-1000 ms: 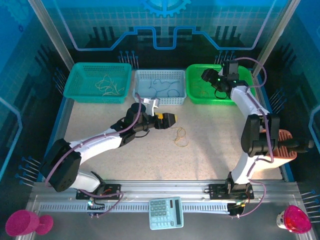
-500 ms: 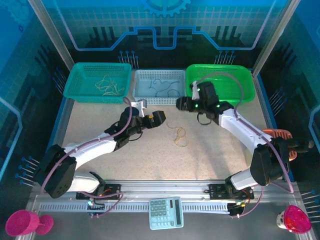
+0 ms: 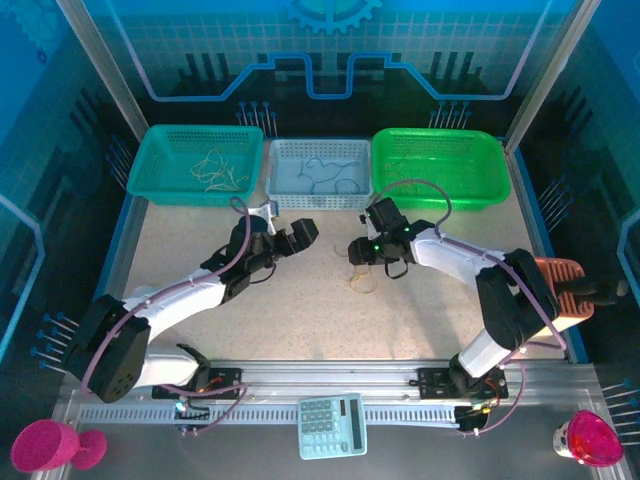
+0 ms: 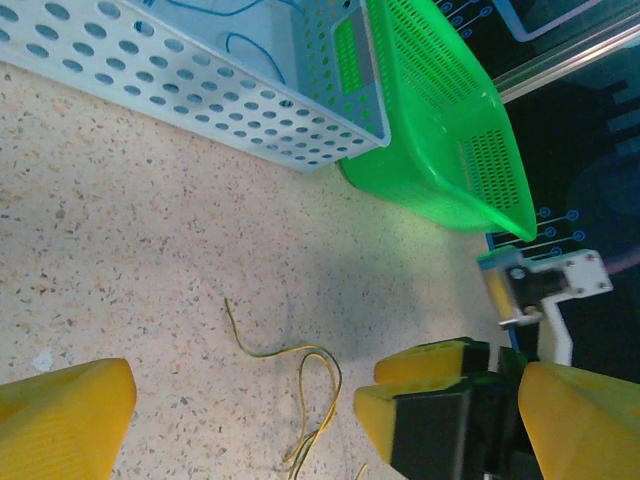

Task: Untangle the cables

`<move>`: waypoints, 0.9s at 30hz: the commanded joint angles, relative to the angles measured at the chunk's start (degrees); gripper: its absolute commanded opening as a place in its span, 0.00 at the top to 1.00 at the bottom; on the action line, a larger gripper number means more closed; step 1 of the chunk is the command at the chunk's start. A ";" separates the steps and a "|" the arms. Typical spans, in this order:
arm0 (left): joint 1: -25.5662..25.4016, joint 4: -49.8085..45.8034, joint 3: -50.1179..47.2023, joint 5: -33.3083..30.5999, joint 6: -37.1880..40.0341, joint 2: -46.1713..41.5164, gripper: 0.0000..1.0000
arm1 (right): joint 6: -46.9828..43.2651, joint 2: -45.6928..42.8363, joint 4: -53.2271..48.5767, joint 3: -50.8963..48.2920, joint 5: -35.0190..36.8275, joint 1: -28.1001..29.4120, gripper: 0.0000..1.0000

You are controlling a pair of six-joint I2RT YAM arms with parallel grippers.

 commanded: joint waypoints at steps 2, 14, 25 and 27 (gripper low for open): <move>0.10 0.88 0.62 2.12 -1.39 1.46 0.01 | 1.48 3.83 1.27 1.04 -1.24 0.74 0.50; 0.10 1.28 0.77 2.97 -1.18 2.36 0.01 | 2.33 7.59 3.37 1.52 -0.90 0.25 0.73; 0.23 1.88 1.84 6.15 -0.47 4.80 0.01 | 2.12 -1.82 1.05 0.85 -1.82 -0.39 1.00; 0.18 2.77 2.11 7.22 -1.95 5.83 0.01 | 2.15 -3.57 0.57 1.18 -1.98 -0.57 1.00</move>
